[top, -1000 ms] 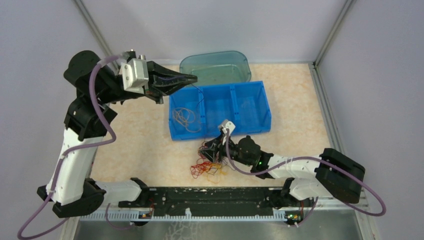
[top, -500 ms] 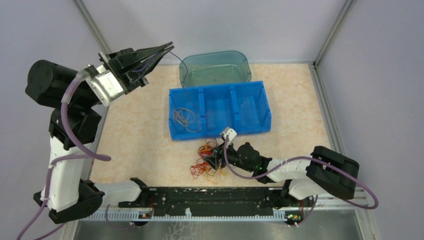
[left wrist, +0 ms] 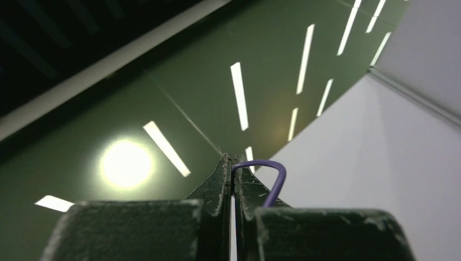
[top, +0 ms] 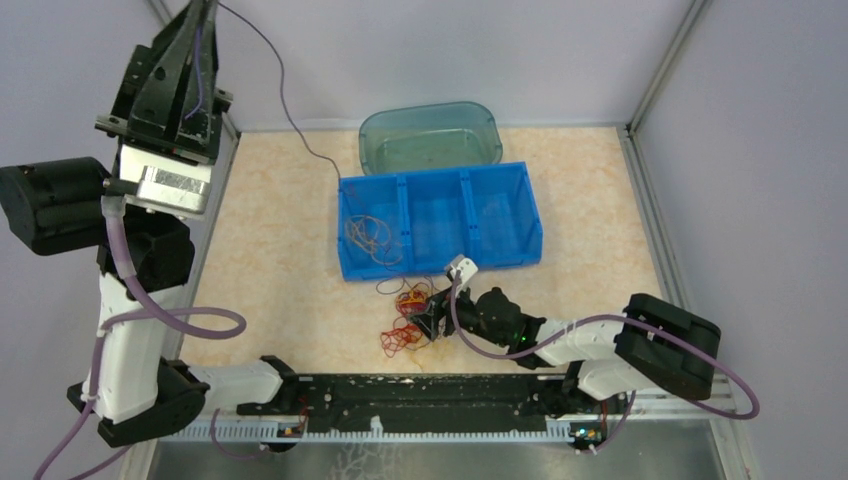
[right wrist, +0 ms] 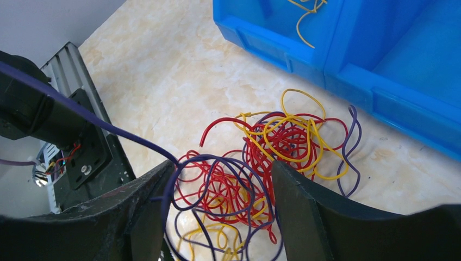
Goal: Untangle the cables
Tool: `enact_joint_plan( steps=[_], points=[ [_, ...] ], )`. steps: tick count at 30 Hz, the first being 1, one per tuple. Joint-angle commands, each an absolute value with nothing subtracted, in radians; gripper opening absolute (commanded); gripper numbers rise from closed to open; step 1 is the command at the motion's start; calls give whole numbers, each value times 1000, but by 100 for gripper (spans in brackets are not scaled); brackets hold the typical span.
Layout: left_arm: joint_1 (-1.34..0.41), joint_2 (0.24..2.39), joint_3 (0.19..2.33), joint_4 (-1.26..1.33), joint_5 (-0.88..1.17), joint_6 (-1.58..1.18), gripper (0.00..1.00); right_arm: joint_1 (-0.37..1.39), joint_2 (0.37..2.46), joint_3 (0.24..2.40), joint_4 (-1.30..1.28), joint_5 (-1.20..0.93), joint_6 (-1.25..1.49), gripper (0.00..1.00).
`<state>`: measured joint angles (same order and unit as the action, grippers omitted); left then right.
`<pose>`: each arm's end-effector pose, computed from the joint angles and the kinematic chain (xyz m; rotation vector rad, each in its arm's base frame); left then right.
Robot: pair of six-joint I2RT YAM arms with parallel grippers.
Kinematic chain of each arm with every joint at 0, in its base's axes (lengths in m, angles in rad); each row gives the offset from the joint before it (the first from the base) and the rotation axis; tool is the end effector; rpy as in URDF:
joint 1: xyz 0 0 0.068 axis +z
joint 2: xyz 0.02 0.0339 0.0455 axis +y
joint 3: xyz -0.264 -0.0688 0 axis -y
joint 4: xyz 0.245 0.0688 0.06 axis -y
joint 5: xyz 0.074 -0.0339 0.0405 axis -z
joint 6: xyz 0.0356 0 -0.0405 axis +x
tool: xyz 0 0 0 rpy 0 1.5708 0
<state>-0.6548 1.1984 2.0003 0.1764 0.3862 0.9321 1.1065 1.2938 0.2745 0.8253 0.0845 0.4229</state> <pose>0.0798 -0.0782 0.6659 0.6802 0.1433 0.1517 0.1078 0.2085 0.1691 -0.5691 1.7950 1.0144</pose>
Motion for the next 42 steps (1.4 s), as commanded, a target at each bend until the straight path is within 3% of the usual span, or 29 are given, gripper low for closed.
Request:
enact_joint_plan(
  steps=[1, 6, 14, 22, 25, 30, 33, 35, 38, 42],
  points=[
    [-657, 1217, 2037, 371, 300, 1106, 0, 1119, 1261, 252, 851, 100, 437, 66],
    [-657, 1218, 2089, 207, 300, 1088, 0, 1120, 1187, 244, 814, 103, 434, 66],
    [-657, 1139, 1960, -5, 343, 907, 0, 1118, 962, 388, 598, 150, 354, 71],
    [-657, 1147, 1950, -39, 355, 864, 0, 1118, 1018, 495, 575, 22, 279, 68],
    [-657, 1149, 1956, -45, 360, 862, 0, 1119, 1050, 516, 570, 24, 264, 62],
    [-657, 1146, 1961, -62, 370, 856, 0, 1119, 1061, 549, 530, 61, 240, 38],
    [-657, 1144, 1960, -68, 376, 847, 0, 1118, 1038, 541, 527, 101, 232, 30],
    [-657, 1146, 1960, -69, 382, 852, 0, 1118, 1023, 532, 520, 144, 230, 34],
    [-657, 1152, 1976, -69, 387, 850, 0, 1118, 1017, 527, 498, 188, 229, 58],
    [-657, 1156, 1985, -68, 395, 852, 0, 1115, 1044, 527, 474, 229, 229, 66]
  ],
)
